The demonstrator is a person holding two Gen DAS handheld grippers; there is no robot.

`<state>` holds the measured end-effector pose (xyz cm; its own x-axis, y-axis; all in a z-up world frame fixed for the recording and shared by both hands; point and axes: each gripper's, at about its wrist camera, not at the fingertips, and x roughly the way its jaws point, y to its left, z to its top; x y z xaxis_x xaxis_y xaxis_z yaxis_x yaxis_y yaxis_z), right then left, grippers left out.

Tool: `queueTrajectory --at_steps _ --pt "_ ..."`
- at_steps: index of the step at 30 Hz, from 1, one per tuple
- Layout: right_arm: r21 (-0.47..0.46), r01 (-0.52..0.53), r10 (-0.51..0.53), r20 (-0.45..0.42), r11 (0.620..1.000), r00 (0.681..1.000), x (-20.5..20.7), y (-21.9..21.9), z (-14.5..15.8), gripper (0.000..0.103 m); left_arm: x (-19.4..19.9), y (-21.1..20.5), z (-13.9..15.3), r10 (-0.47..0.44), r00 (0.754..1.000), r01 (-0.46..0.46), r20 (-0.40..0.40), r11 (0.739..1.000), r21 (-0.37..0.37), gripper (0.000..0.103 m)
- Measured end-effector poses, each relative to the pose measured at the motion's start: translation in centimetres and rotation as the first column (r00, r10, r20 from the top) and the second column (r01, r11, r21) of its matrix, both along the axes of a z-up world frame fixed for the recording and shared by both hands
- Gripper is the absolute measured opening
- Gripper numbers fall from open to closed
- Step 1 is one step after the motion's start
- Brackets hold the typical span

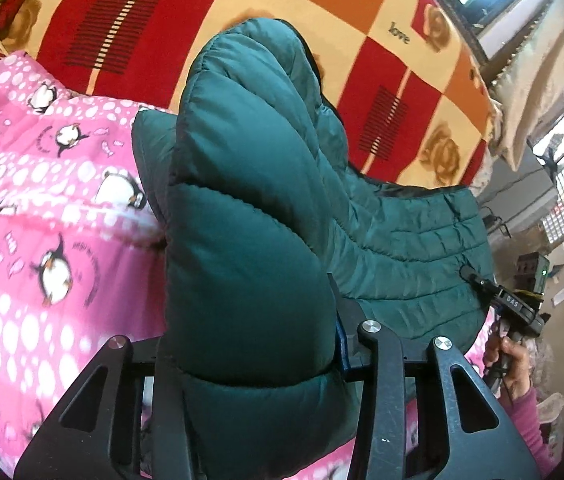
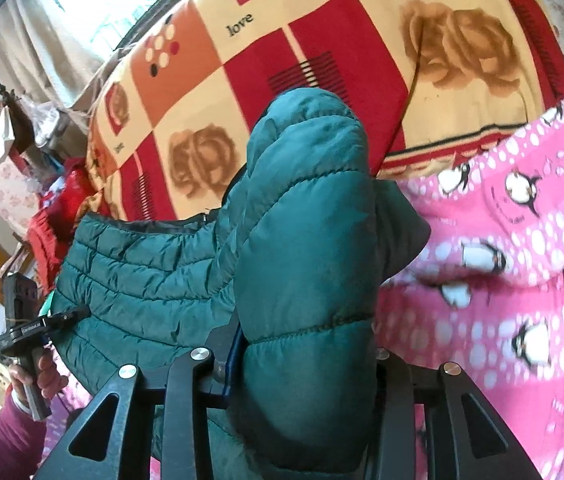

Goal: Fold large clothes

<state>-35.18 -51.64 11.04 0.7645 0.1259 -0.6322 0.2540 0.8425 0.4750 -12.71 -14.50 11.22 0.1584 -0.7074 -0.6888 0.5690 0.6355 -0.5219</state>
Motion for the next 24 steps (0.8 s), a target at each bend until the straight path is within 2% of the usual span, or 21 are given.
queueTrajectory --at_steps 6,9,11,13,16,18,20,24 --pt "0.051 0.004 -0.003 -0.024 0.999 1.000 -3.3 1.9 -1.2 0.037 -2.6 2.8 -0.4 -0.021 1.000 0.021 -0.014 1.000 0.016 0.039" --pt "0.055 0.042 -0.038 -0.073 0.998 0.997 -3.6 1.7 -2.5 0.040 -3.0 3.0 -1.6 -0.006 1.000 0.006 -0.016 0.999 0.048 0.040" --pt "0.015 0.065 -0.062 -0.127 0.998 0.990 -3.3 1.7 -3.5 0.049 -3.0 2.8 -2.4 0.008 1.000 -0.008 -0.005 0.997 0.079 0.046" --pt "0.002 0.102 -0.100 -0.174 0.995 0.980 -2.9 1.3 -5.1 0.068 -2.9 2.5 -3.1 0.026 1.000 -0.026 0.004 0.994 0.105 0.053" --pt "0.075 0.144 -0.130 -0.166 0.987 0.978 -3.2 0.5 -6.3 0.074 -2.6 2.6 -4.3 0.054 0.999 -0.054 -0.001 0.991 0.126 0.067" --pt "0.092 0.163 -0.146 -0.167 0.982 0.975 -3.4 0.5 -6.2 0.074 -2.5 3.1 -4.8 0.082 0.996 -0.079 -0.018 0.990 0.119 0.072" --pt "0.052 0.177 -0.166 -0.175 0.983 0.971 -3.9 1.0 -5.4 0.074 -2.8 3.5 -4.7 0.098 0.995 -0.097 -0.006 0.987 0.131 0.077" --pt "-0.034 0.220 -0.223 -0.182 0.975 0.958 -5.0 1.7 -3.1 0.075 -4.0 4.5 -3.2 0.108 0.988 -0.125 0.107 0.978 0.170 0.078"
